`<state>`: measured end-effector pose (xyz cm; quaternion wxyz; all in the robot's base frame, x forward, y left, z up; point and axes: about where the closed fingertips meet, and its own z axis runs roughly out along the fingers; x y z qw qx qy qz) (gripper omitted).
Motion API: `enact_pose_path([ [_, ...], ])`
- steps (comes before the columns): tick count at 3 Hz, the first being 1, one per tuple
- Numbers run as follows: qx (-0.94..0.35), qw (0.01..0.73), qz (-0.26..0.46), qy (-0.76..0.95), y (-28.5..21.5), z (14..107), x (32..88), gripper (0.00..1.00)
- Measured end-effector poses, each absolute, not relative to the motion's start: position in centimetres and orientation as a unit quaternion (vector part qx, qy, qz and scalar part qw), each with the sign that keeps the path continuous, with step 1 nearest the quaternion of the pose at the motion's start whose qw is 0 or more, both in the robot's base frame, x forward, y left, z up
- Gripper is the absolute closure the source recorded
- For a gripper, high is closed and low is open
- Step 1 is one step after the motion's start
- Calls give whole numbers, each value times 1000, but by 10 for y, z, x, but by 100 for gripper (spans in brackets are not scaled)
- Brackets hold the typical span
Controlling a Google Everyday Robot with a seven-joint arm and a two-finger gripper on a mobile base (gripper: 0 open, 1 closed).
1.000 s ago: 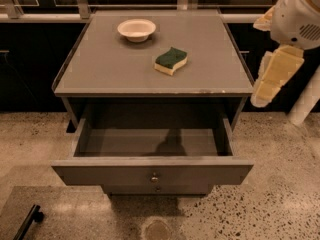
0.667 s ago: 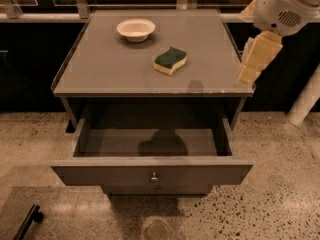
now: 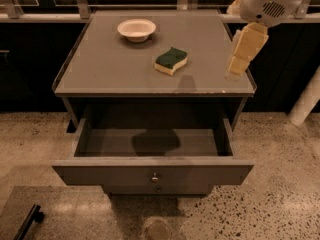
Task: Place sponge into top drawer
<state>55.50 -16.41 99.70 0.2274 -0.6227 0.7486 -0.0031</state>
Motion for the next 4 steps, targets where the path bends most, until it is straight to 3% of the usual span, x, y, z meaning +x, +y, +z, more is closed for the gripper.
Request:
enact_pose_path([
  [2,-538,318,56,778,-180,966,611,0],
  [4,-493,332,124,794,-182,909,690,0],
])
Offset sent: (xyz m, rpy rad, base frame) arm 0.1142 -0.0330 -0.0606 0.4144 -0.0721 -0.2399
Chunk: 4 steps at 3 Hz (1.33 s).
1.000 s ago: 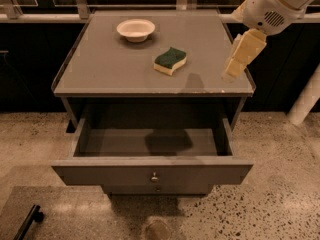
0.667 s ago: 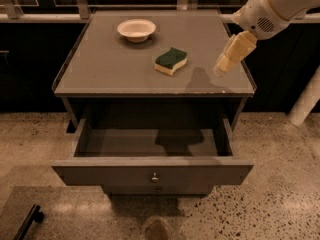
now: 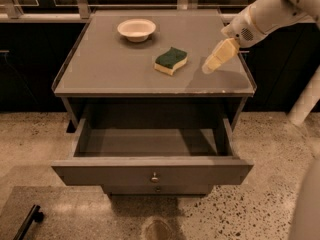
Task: Place sponge into top drawer
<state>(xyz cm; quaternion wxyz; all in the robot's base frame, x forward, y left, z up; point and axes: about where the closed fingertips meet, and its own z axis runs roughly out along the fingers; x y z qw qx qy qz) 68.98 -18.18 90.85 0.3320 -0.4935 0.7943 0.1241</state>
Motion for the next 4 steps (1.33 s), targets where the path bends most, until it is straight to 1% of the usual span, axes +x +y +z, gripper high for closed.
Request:
enact_pose_path([
  [1,-486,334,145,795,-169,897,716,0],
  [2,-482,341,137,795,-172,901,718,0],
  [3,-477,356,141,791,-153,902,711,0],
  [4,-480,343,162,791,-116,877,710,0],
])
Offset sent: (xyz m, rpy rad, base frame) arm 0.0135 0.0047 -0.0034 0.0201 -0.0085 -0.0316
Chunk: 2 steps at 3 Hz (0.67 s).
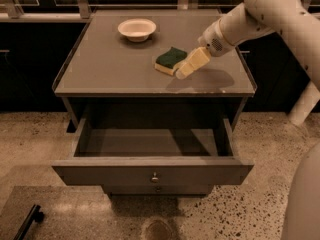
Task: Place sponge into top drawer
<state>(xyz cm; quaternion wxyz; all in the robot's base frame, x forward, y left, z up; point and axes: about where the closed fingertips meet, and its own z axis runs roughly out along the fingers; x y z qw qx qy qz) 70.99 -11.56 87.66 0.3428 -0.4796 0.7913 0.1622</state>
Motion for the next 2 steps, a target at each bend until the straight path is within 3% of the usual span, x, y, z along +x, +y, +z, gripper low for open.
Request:
enact_pose_path([
  [2,-488,314,166,797,-75,834,724,0],
])
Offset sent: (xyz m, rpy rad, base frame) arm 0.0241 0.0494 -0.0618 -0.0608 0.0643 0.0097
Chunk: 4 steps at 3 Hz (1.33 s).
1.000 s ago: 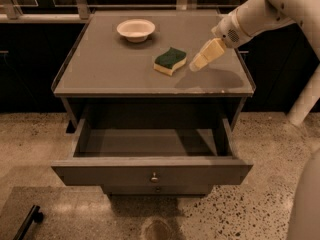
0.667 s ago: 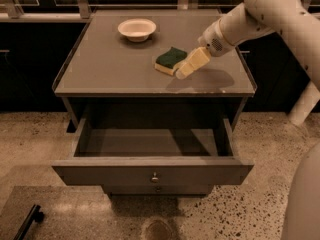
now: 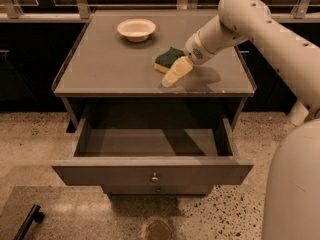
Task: Place sponge into top drawer
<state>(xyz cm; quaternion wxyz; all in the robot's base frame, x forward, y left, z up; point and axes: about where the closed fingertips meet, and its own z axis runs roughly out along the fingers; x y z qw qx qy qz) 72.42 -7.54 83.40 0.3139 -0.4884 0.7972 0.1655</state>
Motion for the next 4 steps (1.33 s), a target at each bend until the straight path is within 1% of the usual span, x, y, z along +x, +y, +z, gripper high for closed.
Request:
enact_pose_path([
  [3,-472,318,134,812,-75,812,750,0],
  [4,-472,318,134,812,-75,812,750,19],
])
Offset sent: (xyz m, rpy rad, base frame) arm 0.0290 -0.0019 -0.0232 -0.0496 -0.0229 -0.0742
